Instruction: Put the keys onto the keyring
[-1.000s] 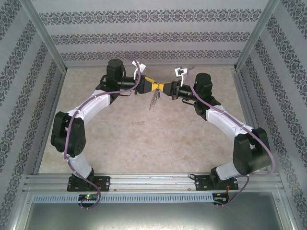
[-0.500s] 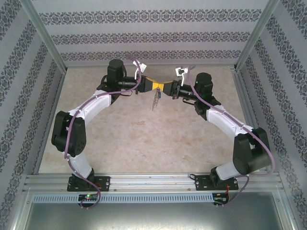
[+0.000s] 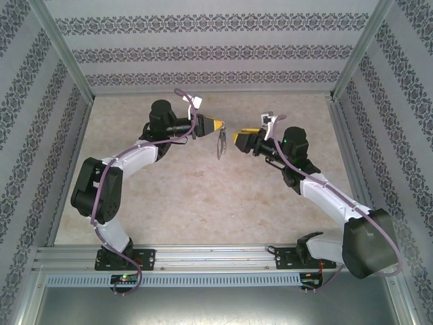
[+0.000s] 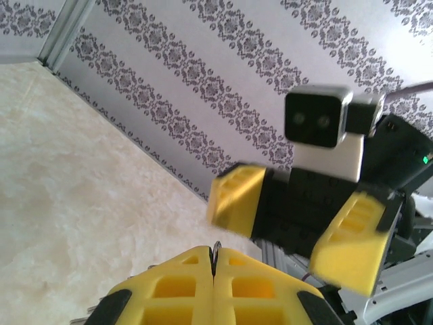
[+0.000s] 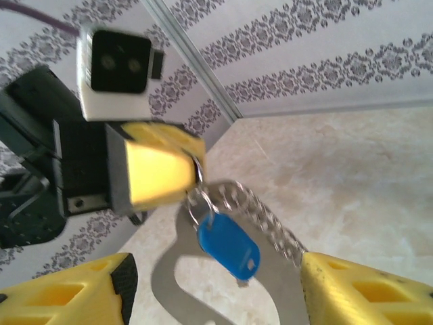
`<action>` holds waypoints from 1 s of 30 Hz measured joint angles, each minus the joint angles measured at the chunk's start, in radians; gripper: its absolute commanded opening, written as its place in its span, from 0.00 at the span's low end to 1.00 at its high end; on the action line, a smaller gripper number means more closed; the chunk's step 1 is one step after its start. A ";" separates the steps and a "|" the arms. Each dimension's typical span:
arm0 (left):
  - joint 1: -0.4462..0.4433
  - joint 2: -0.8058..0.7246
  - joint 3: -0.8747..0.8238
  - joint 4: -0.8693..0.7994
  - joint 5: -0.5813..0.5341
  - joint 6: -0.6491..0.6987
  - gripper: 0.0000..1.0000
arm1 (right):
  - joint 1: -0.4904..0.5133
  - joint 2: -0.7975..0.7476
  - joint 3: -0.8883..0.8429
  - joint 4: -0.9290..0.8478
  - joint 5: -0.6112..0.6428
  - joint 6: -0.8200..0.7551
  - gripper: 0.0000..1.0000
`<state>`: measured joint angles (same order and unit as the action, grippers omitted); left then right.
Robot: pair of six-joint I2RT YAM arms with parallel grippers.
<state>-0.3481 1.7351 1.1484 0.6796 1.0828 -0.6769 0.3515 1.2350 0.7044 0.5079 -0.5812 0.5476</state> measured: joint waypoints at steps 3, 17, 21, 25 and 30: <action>-0.006 -0.024 -0.011 0.018 -0.019 -0.016 0.00 | 0.038 0.000 -0.013 -0.011 0.056 -0.029 0.67; -0.037 -0.092 -0.014 0.001 -0.049 0.005 0.00 | 0.116 0.043 0.004 -0.019 0.161 -0.109 0.65; -0.047 -0.092 -0.014 -0.022 -0.049 0.020 0.00 | 0.116 0.053 0.032 -0.020 0.174 -0.111 0.62; -0.055 -0.092 -0.014 -0.044 -0.050 0.034 0.00 | 0.116 0.053 0.044 -0.019 0.178 -0.119 0.43; -0.059 -0.092 -0.014 -0.049 -0.072 0.045 0.00 | 0.118 0.053 0.046 -0.027 0.169 -0.133 0.08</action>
<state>-0.4068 1.6428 1.1343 0.6308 1.0111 -0.6319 0.4694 1.2881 0.7506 0.4812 -0.4118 0.4145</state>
